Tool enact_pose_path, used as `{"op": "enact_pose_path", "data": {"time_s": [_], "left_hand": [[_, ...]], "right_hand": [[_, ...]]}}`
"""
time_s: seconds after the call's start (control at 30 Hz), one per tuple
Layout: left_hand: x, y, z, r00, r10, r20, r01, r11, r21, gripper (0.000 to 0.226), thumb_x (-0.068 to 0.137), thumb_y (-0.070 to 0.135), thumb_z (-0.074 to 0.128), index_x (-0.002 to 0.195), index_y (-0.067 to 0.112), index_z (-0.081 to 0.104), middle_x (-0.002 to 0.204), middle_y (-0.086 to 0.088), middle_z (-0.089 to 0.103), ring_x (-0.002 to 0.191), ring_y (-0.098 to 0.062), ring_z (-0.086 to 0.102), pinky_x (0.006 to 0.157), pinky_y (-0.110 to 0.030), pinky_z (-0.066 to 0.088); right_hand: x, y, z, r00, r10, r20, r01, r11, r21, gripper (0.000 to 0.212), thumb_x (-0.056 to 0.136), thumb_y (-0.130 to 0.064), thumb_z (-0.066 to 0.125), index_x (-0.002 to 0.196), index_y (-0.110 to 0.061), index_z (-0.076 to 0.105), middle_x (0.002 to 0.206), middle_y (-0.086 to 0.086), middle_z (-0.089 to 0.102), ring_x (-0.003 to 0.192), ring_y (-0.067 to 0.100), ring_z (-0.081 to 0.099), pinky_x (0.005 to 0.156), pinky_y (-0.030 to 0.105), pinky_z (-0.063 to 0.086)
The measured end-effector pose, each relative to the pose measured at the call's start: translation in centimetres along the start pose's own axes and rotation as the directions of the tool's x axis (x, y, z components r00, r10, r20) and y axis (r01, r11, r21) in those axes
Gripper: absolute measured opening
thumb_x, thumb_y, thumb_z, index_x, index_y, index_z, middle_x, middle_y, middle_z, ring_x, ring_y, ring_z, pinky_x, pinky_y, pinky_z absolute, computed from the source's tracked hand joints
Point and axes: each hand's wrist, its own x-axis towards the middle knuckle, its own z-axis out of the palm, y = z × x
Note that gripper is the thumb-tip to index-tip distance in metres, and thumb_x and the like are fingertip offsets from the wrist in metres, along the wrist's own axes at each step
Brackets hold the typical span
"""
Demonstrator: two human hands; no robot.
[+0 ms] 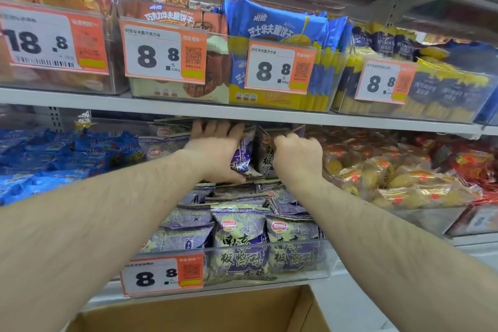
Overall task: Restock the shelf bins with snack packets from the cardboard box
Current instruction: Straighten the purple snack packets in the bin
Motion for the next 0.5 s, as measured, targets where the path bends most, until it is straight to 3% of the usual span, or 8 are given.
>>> {"op": "enact_pose_path", "data": {"time_s": [0.07, 0.13, 0.2, 0.27, 0.3, 0.37, 0.43, 0.5], "left_hand": [[0.1, 0.5, 0.1, 1.0, -0.017, -0.003, 0.017, 0.995, 0.102, 0.125, 0.067, 0.083, 0.055, 0.153, 0.019, -0.008, 0.159, -0.01, 0.006, 0.147, -0.033, 0.003, 0.115, -0.057, 0.0], [0.1, 1.3, 0.1, 0.999, -0.05, -0.015, 0.052, 0.983, 0.174, 0.126, 0.069, 0.086, 0.049, 0.153, 0.015, -0.013, 0.16, -0.012, -0.005, 0.147, -0.037, -0.003, 0.114, -0.061, -0.003], [-0.4, 2.0, 0.2, 0.993, -0.111, -0.042, 0.116, 0.977, 0.177, 0.124, 0.071, 0.085, 0.046, 0.152, 0.013, -0.014, 0.16, -0.015, -0.007, 0.146, -0.041, -0.005, 0.11, -0.067, -0.004], [-1.5, 2.7, 0.7, 0.988, -0.15, -0.049, 0.155, 0.978, 0.141, 0.112, 0.079, 0.082, 0.039, 0.151, 0.017, -0.017, 0.159, -0.017, -0.014, 0.144, -0.045, -0.011, 0.105, -0.074, -0.005], [-2.4, 2.9, 1.0, 0.987, -0.159, -0.032, 0.161, 0.981, 0.112, 0.103, 0.082, 0.079, 0.034, 0.151, 0.023, -0.019, 0.159, -0.017, -0.02, 0.143, -0.046, -0.018, 0.102, -0.077, -0.007], [-4.3, 3.1, 1.5, 0.981, -0.184, 0.053, 0.183, 0.983, 0.026, 0.086, 0.087, 0.077, 0.024, 0.147, 0.037, -0.024, 0.155, -0.014, -0.031, 0.139, -0.046, -0.03, 0.098, -0.08, -0.01], [-5.4, 2.8, 1.8, 0.967, -0.206, 0.15, 0.216, 0.975, -0.056, 0.077, 0.086, 0.077, 0.017, 0.143, 0.047, -0.025, 0.153, -0.009, -0.037, 0.138, -0.045, -0.033, 0.099, -0.08, -0.008], [-5.2, 2.2, 1.9, 0.958, -0.193, 0.21, 0.219, 0.97, -0.105, 0.075, 0.084, 0.079, 0.015, 0.142, 0.051, -0.023, 0.153, -0.006, -0.039, 0.137, -0.044, -0.035, 0.101, -0.079, -0.008]], "right_hand": [[-0.2, -0.3, 0.4, 0.973, 0.091, 0.212, -0.104, 0.993, 0.052, 0.04, 0.084, -0.013, 0.056, 0.123, -0.016, 0.059, 0.104, 0.011, 0.067, 0.089, 0.034, 0.065, 0.077, 0.037, 0.045], [-0.9, -0.2, 0.2, 0.956, 0.102, 0.275, -0.141, 0.982, 0.128, 0.058, 0.093, -0.022, 0.048, 0.148, -0.021, 0.031, 0.12, 0.013, 0.059, 0.101, 0.038, 0.06, 0.082, 0.041, 0.045], [-2.2, -0.4, -0.4, 0.986, 0.079, 0.144, -0.11, 0.97, 0.218, 0.053, 0.095, -0.033, 0.04, 0.146, -0.02, 0.037, 0.113, 0.015, 0.059, 0.095, 0.04, 0.059, 0.076, 0.044, 0.045], [-3.5, -0.4, -1.1, 0.988, 0.054, 0.147, -0.09, 0.964, 0.252, 0.055, 0.091, -0.049, 0.025, 0.136, -0.026, 0.048, 0.113, 0.015, 0.058, 0.1, 0.04, 0.056, 0.08, 0.045, 0.045], [-4.0, -0.5, -1.4, 0.971, 0.028, 0.236, -0.09, 0.963, 0.256, 0.059, 0.09, -0.058, 0.018, 0.139, -0.036, 0.042, 0.126, 0.017, 0.052, 0.114, 0.04, 0.05, 0.091, 0.047, 0.041], [-4.5, -0.6, -1.3, 0.866, -0.049, 0.497, -0.094, 0.961, 0.259, 0.06, 0.089, -0.071, 0.011, 0.147, -0.056, 0.01, 0.158, 0.014, 0.017, 0.145, 0.038, 0.015, 0.114, 0.055, 0.017], [-4.3, -0.7, -0.8, 0.778, -0.099, 0.621, -0.092, 0.959, 0.269, 0.063, 0.085, -0.077, 0.009, 0.143, -0.061, -0.01, 0.163, 0.007, -0.011, 0.148, 0.036, -0.01, 0.116, 0.06, 0.001], [-3.9, -1.0, -0.3, 0.771, -0.086, 0.631, -0.099, 0.963, 0.252, 0.067, 0.081, -0.082, 0.008, 0.14, -0.062, -0.016, 0.162, 0.006, -0.018, 0.147, 0.037, -0.015, 0.115, 0.064, 0.003]]}}
